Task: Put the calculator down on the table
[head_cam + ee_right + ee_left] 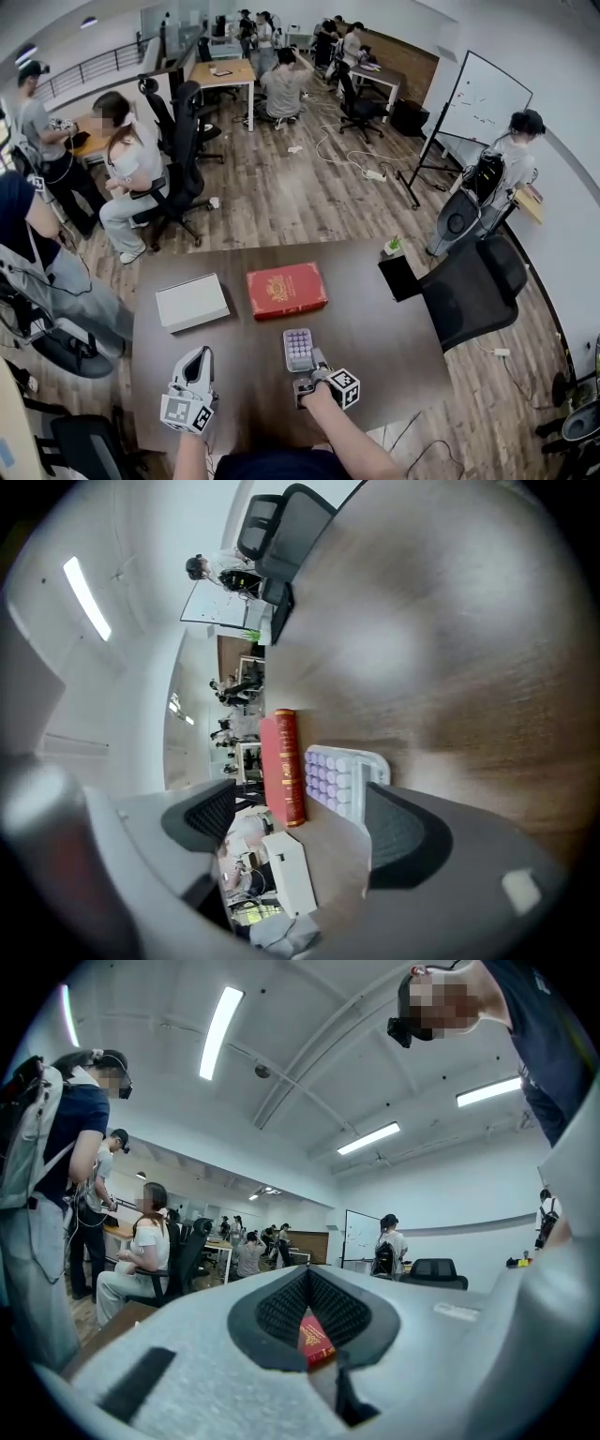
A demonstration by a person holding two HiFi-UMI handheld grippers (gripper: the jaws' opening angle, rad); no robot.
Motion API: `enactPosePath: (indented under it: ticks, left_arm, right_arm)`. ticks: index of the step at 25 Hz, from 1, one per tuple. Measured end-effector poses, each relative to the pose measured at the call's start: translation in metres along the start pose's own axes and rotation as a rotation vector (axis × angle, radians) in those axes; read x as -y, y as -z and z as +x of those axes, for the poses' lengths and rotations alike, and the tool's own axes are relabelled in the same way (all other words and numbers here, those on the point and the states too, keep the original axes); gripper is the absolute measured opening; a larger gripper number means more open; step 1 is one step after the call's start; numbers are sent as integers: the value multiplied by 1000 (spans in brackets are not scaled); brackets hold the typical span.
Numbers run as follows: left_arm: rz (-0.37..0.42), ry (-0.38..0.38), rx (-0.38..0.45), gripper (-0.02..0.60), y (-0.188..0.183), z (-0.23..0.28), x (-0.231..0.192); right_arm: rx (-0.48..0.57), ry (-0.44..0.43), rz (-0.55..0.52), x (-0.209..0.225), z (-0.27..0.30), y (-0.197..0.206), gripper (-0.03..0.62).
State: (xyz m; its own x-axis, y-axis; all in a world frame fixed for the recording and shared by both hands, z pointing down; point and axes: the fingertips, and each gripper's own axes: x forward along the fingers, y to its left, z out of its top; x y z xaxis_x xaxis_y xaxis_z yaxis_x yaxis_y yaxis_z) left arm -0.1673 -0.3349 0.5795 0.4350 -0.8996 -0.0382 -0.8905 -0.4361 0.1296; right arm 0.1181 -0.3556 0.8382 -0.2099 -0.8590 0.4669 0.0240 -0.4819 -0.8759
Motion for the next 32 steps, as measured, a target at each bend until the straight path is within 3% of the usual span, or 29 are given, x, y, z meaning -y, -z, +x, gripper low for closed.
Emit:
enactPosePath:
  ticks: [7,14,20,27,29,32]
  left_arm:
    - [-2,-16,-4,-5,-2,0,3]
    - [9,-11,-21,-5,-8,2,12]
    - [16,-11,-27,-5,-8,3,17]
    - [6,-27,-41,-5,-3,2,21]
    - [5,-28,-45,-5,0,3,22]
    - [14,-25,-44,-5,2,5,26]
  right_arm:
    - [-4,-351,-114,-113,-28,-14,442]
    - [2,-591,-232,-188,-67,-18,442]
    - [-5,-701,-279,-219,-99,-20,433]
    - [24,-746,-379,-231,-124,-39,433]
    - [36,-744,-468,-234,-128,-40,433]
    - [49,-701,-702,-237,-133,-37,428]
